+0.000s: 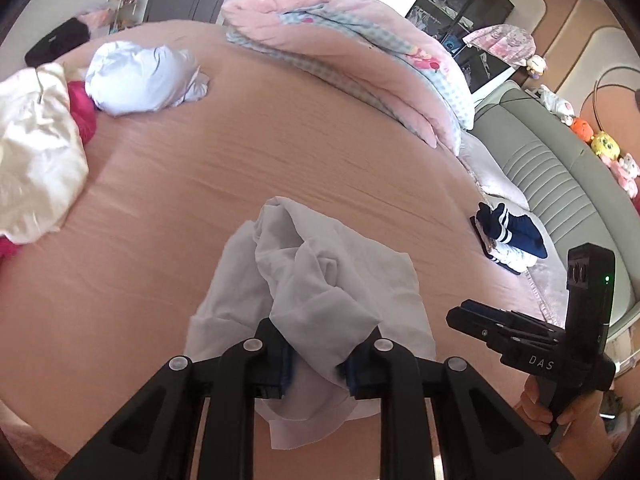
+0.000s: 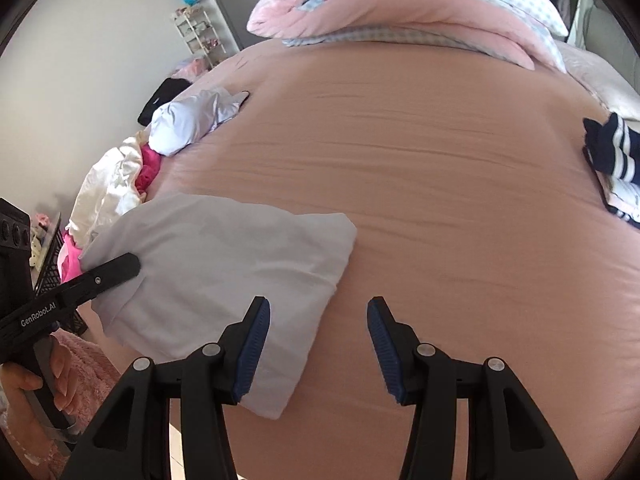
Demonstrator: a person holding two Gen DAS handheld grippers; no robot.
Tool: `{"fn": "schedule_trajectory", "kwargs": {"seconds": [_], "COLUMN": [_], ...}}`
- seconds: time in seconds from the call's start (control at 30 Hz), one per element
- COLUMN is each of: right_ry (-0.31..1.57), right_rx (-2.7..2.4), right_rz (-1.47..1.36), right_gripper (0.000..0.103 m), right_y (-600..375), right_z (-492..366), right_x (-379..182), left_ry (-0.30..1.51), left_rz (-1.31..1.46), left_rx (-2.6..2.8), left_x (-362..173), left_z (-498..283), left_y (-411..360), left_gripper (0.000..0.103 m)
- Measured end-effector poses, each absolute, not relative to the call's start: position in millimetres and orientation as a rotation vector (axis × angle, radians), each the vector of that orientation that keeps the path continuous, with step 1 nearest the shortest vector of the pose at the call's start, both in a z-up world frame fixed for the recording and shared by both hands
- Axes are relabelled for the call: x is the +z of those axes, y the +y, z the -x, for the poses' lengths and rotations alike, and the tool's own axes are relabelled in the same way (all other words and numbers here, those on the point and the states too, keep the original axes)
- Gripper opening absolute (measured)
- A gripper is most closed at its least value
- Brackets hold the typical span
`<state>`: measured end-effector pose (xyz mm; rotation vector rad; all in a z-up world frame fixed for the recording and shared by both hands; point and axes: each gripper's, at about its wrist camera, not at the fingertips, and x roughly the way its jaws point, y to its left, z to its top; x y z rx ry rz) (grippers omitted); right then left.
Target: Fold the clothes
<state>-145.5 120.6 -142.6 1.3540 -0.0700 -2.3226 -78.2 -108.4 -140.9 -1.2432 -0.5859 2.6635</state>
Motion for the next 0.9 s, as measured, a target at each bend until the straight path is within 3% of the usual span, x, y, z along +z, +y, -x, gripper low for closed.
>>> {"fn": "schedule_trajectory", "kwargs": {"seconds": [0.1, 0.17, 0.23, 0.47, 0.63, 0.73, 0.83, 0.9], "right_ry": [-0.019, 0.032, 0.021, -0.03, -0.031, 0.042, 0.106, 0.04], "right_rx": [-2.285, -2.254, -2.253, -2.302, -2.297, -2.258, -2.252, -2.26], "right_rz": [-1.398, -1.461, -1.492, -1.426, -1.356, -1.4, -1.455, -1.504], "right_gripper": [0.051, 0.051, 0.052, 0.053, 0.053, 0.053, 0.053, 0.064], "right_y": [95, 79, 76, 87, 67, 57, 62, 85], "right_z": [149, 150, 147, 144, 150, 150, 147, 146], "right_x": [-159, -177, -190, -165, -156, -172, -187, -185], "left_ry": [-0.624, -0.749, -0.886, -0.678, -0.387, -0.347, -0.425, -0.458], "left_rz": [1.353, 1.411, 1.336, 1.196, 1.279, 1.398, 1.469, 1.484], "left_rx": [2.641, 2.6, 2.647, 2.754, 2.628, 2.67, 2.721, 2.75], "left_x": [-161, -175, -170, -122, -146, -170, -175, -171], "left_z": [89, 90, 77, 76, 101, 108, 103, 99], "left_y": [-125, -143, -164, -175, -121, -127, -159, -174], "left_gripper": [0.021, 0.03, 0.03, 0.031, 0.031, 0.032, 0.038, 0.038]}}
